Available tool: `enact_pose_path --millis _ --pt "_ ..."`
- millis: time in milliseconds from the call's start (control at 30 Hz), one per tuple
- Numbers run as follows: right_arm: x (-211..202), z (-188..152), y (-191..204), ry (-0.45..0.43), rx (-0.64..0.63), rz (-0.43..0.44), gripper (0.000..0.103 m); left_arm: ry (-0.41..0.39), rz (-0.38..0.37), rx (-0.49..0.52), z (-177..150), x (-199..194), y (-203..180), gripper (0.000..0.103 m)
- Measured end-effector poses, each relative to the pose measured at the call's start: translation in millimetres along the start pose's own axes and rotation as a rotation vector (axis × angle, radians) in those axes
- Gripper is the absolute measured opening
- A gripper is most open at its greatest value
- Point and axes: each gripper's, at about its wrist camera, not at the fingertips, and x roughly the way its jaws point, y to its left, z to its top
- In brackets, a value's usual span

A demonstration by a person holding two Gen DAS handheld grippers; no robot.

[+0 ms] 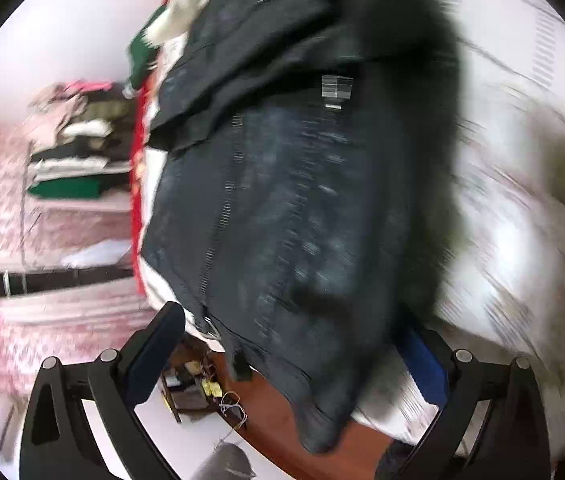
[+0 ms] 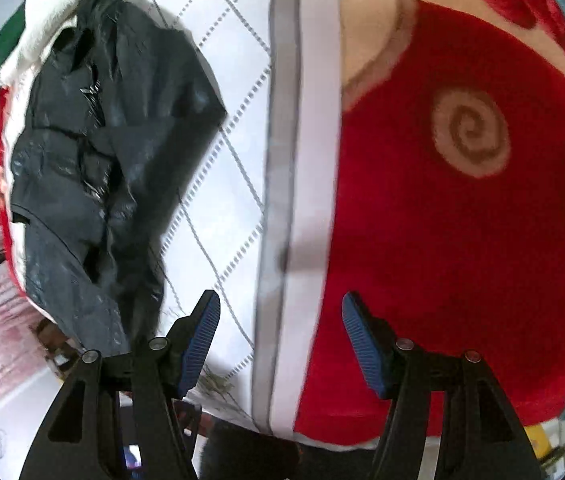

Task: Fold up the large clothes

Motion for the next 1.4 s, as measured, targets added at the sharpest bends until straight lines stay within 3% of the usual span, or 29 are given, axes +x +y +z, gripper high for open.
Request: enact_pose_path --millis 167,233,300,367,400,467,500,533,567,633,867,1067,1267,1400 --pt "14.8 21.3 -2.8 0.015 0.039 0.269 0.065 0.074 0.012 -0.166 15.5 22.6 37.5 0.103" --pt "26.0 32.2 -2.4 0.028 0.067 0.44 0.065 0.098 -0.037 -0.218 17.0 28.3 48.7 0.099" --pt "42.4 45.4 -2.3 0.039 0.115 0.59 0.065 0.097 -0.092 -0.239 16.2 29.4 54.7 0.083" --pt "60.7 55.3 1.4 0.051 0.158 0.673 0.065 0.082 -0.152 -0.249 15.5 26.1 57.7 0.056" --pt "70.4 61.1 2.8 0.052 0.182 0.707 0.065 0.071 -0.175 -0.25 15.3 23.4 58.5 0.048" --pt "89.0 66.8 7.2 0.065 0.232 0.772 0.065 0.045 -0.224 -0.247 15.2 16.8 59.9 0.018" --pt "96.0 68.8 9.1 0.067 0.265 0.812 0.061 0.032 -0.237 -0.247 17.8 13.6 57.2 0.016" --pt "98.3 69.7 11.9 0.049 0.287 0.822 0.035 0.017 -0.237 -0.245 18.4 8.1 57.3 0.011" --pt "96.1 71.0 13.7 0.029 0.289 0.799 0.023 0.005 -0.244 -0.246 19.5 5.2 59.5 0.009" --pt "85.2 69.0 25.2 0.002 0.278 0.763 0.016 -0.012 -0.283 -0.255 18.6 3.2 75.9 0.007" --pt "-6.5 61.2 78.5 -0.061 0.173 0.692 0.013 -0.103 -0.39 -0.297 13.8 -6.1 160.7 0.004" --pt "-79.0 65.6 183.8 -0.132 0.036 0.561 0.013 -0.125 -0.503 -0.389 16.2 20.5 234.0 0.004" --pt "-94.0 81.4 305.8 -0.163 -0.037 0.427 0.013 -0.113 -0.627 -0.472 19.2 81.8 286.4 0.004" --pt "-69.6 95.8 374.6 -0.147 -0.068 0.347 0.013 -0.072 -0.719 -0.526 20.1 130.5 307.6 0.004"
